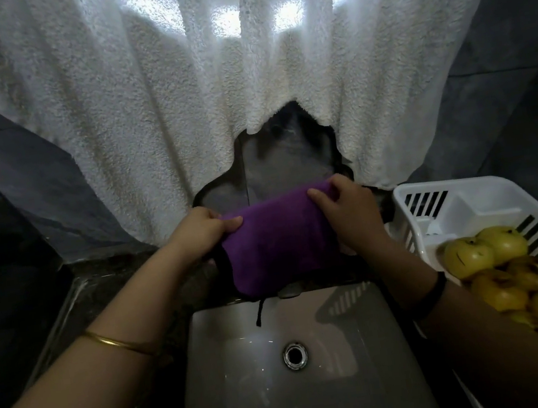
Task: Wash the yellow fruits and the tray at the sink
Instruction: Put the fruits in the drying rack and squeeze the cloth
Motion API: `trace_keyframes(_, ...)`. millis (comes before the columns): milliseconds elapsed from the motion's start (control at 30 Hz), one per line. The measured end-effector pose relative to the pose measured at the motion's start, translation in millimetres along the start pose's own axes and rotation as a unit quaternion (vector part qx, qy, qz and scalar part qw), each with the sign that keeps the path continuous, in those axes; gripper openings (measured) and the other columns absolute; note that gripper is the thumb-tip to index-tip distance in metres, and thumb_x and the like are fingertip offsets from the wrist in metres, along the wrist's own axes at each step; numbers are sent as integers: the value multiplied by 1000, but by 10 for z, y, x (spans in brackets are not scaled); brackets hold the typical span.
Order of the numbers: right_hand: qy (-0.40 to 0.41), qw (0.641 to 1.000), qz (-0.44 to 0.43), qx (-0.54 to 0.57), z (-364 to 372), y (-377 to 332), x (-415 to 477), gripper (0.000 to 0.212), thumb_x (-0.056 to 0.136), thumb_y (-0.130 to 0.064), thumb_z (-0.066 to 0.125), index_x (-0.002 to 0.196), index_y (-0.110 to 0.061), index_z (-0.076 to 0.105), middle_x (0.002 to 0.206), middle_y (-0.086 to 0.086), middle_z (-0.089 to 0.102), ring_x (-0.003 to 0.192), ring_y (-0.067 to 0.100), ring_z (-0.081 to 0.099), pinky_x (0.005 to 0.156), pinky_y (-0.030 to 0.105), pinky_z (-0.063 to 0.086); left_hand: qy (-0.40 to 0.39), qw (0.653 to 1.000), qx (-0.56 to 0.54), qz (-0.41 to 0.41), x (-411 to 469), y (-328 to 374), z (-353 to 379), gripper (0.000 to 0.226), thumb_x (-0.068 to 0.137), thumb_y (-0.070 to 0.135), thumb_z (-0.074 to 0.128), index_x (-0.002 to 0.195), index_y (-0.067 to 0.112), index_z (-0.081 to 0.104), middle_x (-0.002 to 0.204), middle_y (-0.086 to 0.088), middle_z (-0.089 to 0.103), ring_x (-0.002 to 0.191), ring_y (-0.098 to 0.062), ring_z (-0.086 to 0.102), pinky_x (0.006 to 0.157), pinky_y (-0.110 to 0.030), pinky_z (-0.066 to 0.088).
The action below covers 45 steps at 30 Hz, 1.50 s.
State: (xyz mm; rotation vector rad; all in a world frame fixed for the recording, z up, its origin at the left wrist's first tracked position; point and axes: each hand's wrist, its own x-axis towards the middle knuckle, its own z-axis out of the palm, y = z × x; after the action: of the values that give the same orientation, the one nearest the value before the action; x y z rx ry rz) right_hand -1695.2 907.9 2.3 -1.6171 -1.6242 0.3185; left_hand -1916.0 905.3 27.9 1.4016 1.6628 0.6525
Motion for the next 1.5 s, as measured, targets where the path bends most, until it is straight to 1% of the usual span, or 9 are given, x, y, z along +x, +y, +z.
trace_keyframes(167,9,995,-93,32,262,-333,-298,21,89,-31,64,89,-10,60,78,9,64,75,28,61,63,30,36,-20,958,-246,-148,-56,211,304,17,97,23,47,98,9,56,79,-11,61,66,-21,57,39,-22,48)
trace_keyframes(400,-145,952,-265,48,440,-211,-568,34,85,-28,61,112,-10,69,125,8,61,111,24,51,96,33,43,54,949,-304,-60,-13,255,332,17,91,12,61,103,1,59,75,-11,60,51,-15,62,47,-25,52)
trace_keyframes(500,-227,942,-102,225,387,-140,-613,20,91,-20,59,98,-7,73,100,4,70,91,7,61,82,16,46,109,958,-266,-4,51,234,270,5,89,6,59,89,10,56,81,-9,60,70,-20,58,66,-31,49)
trace_keyframes(600,-160,943,62,283,411,-33,-544,15,93,-21,58,89,-13,70,89,6,70,84,19,66,78,35,53,109,975,-189,37,59,271,238,18,86,6,63,78,16,50,73,-4,55,66,-18,52,60,-29,41)
trace_keyframes(733,-217,823,256,458,394,24,-421,32,96,-32,53,120,-10,56,117,16,64,105,32,63,95,49,49,93,985,-112,89,11,317,379,17,84,12,66,78,22,53,81,-5,59,82,-26,59,76,-41,50)
trace_keyframes(967,-273,838,269,389,141,104,-386,73,73,-72,46,124,-22,61,118,4,68,109,19,64,100,39,48,110,951,192,217,-73,486,794,16,84,22,62,77,24,48,84,-6,59,82,-28,58,67,-32,43)
trace_keyframes(1200,-200,797,317,473,-246,300,-274,44,94,-52,43,95,-17,69,83,4,74,82,19,69,74,33,55,109,937,257,208,-150,586,1272,18,86,24,57,101,14,59,98,-10,64,90,-32,61,69,-33,44)
trace_keyframes(1400,-8,806,389,446,-572,852,-80,30,91,-17,60,116,-2,61,96,16,67,84,28,65,69,35,55,-237,947,62,209,-240,786,1758,45,85,22,70,128,19,58,118,7,63,110,-8,59,96,-22,46)
trace_keyframes(1500,16,794,415,444,-832,1200,33,37,92,-12,58,125,3,53,105,20,65,80,27,64,64,34,56,-238,942,109,208,-84,745,1815,38,88,23,65,126,16,60,119,1,65,105,-8,61,95,-20,46)
